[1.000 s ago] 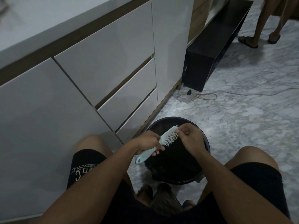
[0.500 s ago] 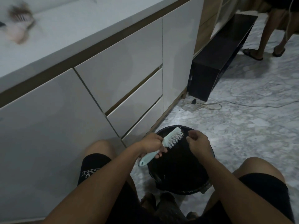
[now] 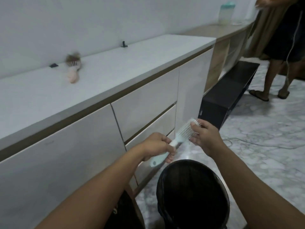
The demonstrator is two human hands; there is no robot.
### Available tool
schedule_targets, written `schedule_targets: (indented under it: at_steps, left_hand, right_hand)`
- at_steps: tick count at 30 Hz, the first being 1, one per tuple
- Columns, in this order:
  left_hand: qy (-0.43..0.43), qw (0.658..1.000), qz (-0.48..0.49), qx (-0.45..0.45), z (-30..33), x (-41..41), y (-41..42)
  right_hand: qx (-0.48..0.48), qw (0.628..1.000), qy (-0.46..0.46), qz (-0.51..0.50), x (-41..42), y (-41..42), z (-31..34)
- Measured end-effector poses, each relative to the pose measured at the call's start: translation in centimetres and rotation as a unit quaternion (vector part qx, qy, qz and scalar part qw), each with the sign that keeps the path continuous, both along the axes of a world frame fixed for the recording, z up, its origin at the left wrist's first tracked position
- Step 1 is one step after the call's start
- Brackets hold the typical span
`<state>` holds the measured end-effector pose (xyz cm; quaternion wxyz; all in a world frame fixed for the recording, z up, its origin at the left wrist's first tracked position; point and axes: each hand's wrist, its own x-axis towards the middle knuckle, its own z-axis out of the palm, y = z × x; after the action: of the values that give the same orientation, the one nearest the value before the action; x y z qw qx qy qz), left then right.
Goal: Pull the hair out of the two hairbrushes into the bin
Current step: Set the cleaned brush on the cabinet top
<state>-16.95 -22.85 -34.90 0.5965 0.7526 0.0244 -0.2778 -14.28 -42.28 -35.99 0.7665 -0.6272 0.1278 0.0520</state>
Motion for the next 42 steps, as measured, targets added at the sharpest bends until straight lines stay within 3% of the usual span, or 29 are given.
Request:
schedule_targets:
  at_steps: [5,9,21,25,29,37,42]
  left_hand:
    - [-0.124,0.99,0.046,0.042,6.6,0.4,2.4]
    - [-0.242,0.963,0.078,0.093,11.3,0.7,3.5]
    - [-0.371,0.894,0.222,0.116,18.4,0.7,10.9]
    - [-0.385,0.87,0.279,0.127,19.6,0.7,13.9]
    - [-0.385,0.846,0.325,0.174,20.3,0.7,17.3]
    - [-0.333,0.827,0.419,0.174,20.5,1.1,23.5]
    - [-0.304,0.812,0.464,0.18,19.7,1.8,26.3]
  right_hand:
    - [-0.008,0.997,-0.08,0.01,3.0,1.7,7.3]
    - [-0.022,0.989,-0.143,0.013,4.4,4.7,13.1]
    - [-0.041,0.97,-0.235,0.04,7.4,15.0,22.5]
    - [-0.049,0.961,-0.254,0.096,7.9,19.7,23.8]
    - [-0.118,0.945,-0.273,0.135,8.6,24.2,24.4]
    - [-0.225,0.902,-0.273,0.249,9.3,30.5,24.5]
    - [-0.289,0.875,-0.286,0.263,9.2,33.3,23.2]
